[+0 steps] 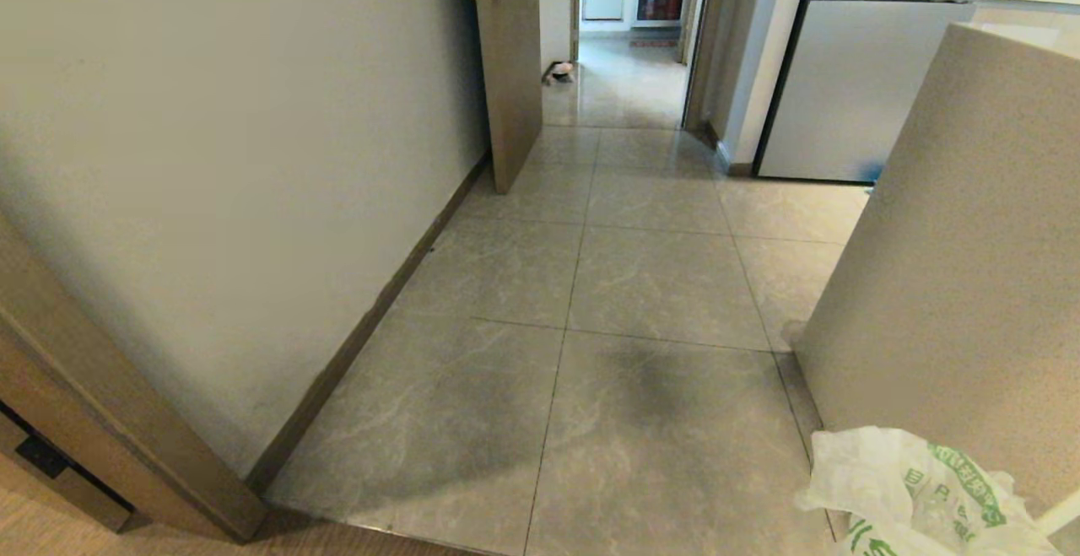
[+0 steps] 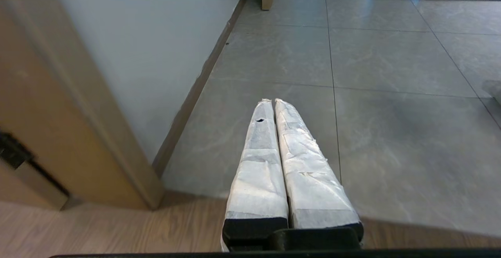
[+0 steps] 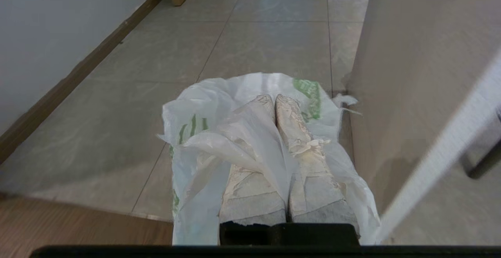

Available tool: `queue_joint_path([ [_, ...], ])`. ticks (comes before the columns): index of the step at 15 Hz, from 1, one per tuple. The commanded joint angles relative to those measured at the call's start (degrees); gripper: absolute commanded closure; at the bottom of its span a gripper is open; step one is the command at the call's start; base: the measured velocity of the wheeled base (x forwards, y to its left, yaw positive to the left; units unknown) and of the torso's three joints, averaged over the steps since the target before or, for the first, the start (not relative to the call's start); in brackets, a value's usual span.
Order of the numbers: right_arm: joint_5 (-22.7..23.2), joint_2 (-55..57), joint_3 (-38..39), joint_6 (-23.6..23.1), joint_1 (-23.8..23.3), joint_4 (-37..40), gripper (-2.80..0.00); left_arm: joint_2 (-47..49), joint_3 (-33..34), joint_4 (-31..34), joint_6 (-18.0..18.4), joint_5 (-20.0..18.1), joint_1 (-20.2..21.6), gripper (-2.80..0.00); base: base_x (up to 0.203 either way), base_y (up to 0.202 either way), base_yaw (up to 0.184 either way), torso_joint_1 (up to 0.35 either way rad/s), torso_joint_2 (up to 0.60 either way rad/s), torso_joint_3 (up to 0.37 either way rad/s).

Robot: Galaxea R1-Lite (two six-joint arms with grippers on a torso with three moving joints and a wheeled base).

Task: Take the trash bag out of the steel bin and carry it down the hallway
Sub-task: Put the trash bag at the door

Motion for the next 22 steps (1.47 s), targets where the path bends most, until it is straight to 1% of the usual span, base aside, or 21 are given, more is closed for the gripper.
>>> queue_joint_path([
  [1, 0.0, 0.0, 0.1, 0.0, 0.0, 0.0, 0.00, 0.0, 0.0, 0.0, 0.0, 0.0, 0.0, 0.00, 0.195, 0.000, -0.003, 0.002, 0.00, 0.007],
  [22, 0.0, 0.0, 0.1, 0.1, 0.0, 0.0, 0.00, 0.0, 0.0, 0.0, 0.0, 0.0, 0.0, 0.00, 0.182, 0.000, -0.003, 0.001, 0.00, 0.003],
])
